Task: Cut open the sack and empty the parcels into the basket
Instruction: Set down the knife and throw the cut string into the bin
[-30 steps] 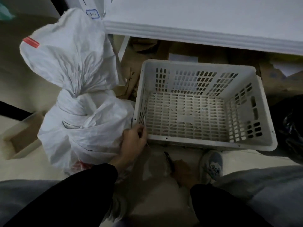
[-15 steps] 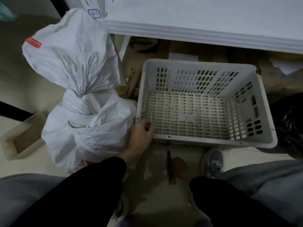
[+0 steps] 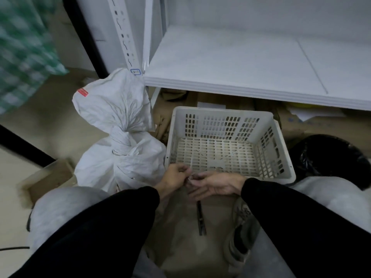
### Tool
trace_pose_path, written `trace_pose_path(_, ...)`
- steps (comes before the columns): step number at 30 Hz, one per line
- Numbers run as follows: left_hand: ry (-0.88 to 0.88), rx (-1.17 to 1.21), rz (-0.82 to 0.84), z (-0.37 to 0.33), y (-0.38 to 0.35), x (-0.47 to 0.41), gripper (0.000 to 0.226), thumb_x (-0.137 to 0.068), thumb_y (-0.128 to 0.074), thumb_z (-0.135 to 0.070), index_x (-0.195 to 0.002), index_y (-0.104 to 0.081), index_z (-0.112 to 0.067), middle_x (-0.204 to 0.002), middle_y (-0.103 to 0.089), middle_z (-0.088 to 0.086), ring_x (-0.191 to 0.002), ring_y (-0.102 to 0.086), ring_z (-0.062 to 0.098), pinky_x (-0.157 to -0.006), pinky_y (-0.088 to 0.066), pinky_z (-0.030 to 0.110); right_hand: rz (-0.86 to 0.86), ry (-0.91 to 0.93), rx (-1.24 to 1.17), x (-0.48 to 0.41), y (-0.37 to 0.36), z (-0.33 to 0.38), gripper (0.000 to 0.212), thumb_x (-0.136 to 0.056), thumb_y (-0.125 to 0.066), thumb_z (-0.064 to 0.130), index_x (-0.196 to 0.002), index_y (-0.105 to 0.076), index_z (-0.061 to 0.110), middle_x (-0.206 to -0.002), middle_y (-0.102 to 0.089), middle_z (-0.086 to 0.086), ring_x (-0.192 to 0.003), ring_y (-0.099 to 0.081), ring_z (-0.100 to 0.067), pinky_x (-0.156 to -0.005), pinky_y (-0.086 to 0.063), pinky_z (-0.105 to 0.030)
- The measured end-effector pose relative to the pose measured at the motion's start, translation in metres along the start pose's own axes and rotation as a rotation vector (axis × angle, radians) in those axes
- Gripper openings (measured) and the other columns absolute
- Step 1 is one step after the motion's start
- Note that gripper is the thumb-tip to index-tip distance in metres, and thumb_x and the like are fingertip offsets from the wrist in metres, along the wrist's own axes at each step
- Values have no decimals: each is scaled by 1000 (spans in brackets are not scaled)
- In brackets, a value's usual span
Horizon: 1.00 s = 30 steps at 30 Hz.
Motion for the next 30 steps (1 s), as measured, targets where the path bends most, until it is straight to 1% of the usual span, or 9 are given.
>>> trace_pose_path(5,49,100,35,-9,7,5,23,-97,-58,-6,-75,-64,-6,-63,-62,5,-55,-59,14,-51,-50,20,-237,204,24,15,10,27,33,-91,-65,10,-118,-62,-9,-111,-70,-22,-96,-71,-27,-86,-59,-34)
trace_pose_path(9,8,218,-25,-17,11,2,18,-97,-58,-6,-82,-68,-2,-69,-69,5,-61,-64,14,-53,-52,20,-303,260,88,16,8,39,26,-86,-73,18,-110,-70,9,-102,-74,-14,-91,-72,-27,-80,-60,-36)
trace_pose_path(13,3,280,-85,-19,8,-7,17,-95,-60,-5,-80,-69,-4,-65,-71,1,-63,-69,13,-57,-55,20,-350,310,24,16,17,48,22,-84,-75,13,-102,-70,2,-100,-74,-19,-89,-73,-27,-81,-60,-35)
trace_pose_path(17,53,297,-86,-16,-4,-15,14,-95,-62,-7,-90,-71,2,-76,-72,11,-68,-67,18,-55,-53,19,-459,307,161,20,28,48,9,-82,-77,10,-89,-71,8,-87,-70,-11,-70,-62,-13,-63,-52,-22)
trace_pose_path(20,52,227,-88,-18,-17,-19,13,-94,-64,-10,-90,-72,0,-76,-71,11,-65,-63,13,-53,-45,19,-517,286,272,24,38,45,14,-80,-79,18,-88,-73,10,-76,-66,-3,-58,-52,-6,-50,-40,-15)
trace_pose_path(23,60,195,-94,-17,-23,-23,11,-92,-66,-10,-83,-74,-10,-68,-70,0,-59,-61,5,-56,-43,20,-550,264,329,24,49,43,12,-83,-75,14,-91,-71,6,-78,-66,-4,-58,-54,-6,-51,-44,-16)
trace_pose_path(25,83,204,-114,-13,-21,-27,9,-91,-68,-13,-84,-73,-11,-73,-68,4,-67,-59,13,-58,-44,23,-592,240,338,27,57,40,6,-85,-73,13,-83,-69,11,-79,-69,-3,-57,-56,-6,-48,-44,-15)
trace_pose_path(27,112,216,-131,-14,-20,-30,8,-92,-67,-12,-86,-71,-8,-77,-64,10,-69,-56,17,-59,-45,26,-650,227,300,31,68,38,12,-86,-73,14,-78,-65,15,-77,-70,0,-54,-55,-6,-43,-41,-14)
trace_pose_path(30,131,214,-95,-28,-34,-36,10,-96,-61,-9,-90,-66,-3,-79,-60,12,-67,-54,18,-61,-46,28,-732,225,162,50,87,39,7,-89,-69,13,-84,-65,11,-73,-67,0,-53,-55,-7,-45,-43,-16)
Point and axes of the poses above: each hand's wrist, its own x-axis away from the middle knuckle, its own y-axis out of the back of the hand, z = x × y, the point moved 6 cm from there along -x, towards the middle knuckle
